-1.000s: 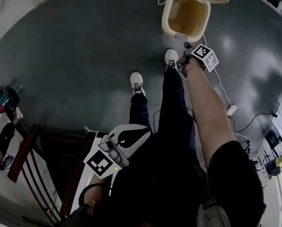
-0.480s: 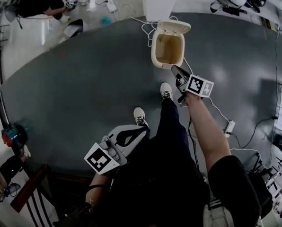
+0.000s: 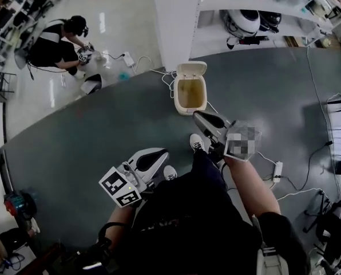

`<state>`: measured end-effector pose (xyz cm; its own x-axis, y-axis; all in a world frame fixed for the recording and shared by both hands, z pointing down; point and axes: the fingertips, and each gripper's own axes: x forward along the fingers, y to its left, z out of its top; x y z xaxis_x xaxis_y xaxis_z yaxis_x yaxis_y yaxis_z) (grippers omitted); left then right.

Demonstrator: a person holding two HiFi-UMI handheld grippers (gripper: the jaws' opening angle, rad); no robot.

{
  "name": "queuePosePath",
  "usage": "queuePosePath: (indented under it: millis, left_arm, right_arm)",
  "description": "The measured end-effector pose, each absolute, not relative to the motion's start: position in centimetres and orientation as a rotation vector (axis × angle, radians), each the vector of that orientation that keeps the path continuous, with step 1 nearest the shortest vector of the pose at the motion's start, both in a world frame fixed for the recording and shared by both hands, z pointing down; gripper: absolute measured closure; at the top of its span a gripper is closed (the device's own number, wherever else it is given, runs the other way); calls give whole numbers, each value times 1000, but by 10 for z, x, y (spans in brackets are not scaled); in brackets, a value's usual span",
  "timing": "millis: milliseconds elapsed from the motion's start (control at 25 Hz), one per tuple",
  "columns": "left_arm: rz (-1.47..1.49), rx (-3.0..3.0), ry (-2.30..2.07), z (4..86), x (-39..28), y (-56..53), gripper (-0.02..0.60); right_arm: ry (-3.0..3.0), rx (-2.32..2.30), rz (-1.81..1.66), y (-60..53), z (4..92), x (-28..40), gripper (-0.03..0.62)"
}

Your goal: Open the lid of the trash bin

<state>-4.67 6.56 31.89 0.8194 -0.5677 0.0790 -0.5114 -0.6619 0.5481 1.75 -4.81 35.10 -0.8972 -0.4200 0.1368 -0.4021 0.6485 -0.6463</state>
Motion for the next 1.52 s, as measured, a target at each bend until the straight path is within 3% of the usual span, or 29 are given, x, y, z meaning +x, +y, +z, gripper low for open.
queuePosePath:
  millis: [280,640,1520]
  left_arm:
    - [-168,2488,-716,289,-43,92,583]
    - [-147,2501,-625,286,-47,133,583]
    - [-129,2536,-565,289,-9,163,583]
  right_arm:
    - [2900,-652,-799,53,272,10,592]
    - [2916,-713,-693,137,264,-6,591]
    - [2897,-804,-720,174,273,29,589]
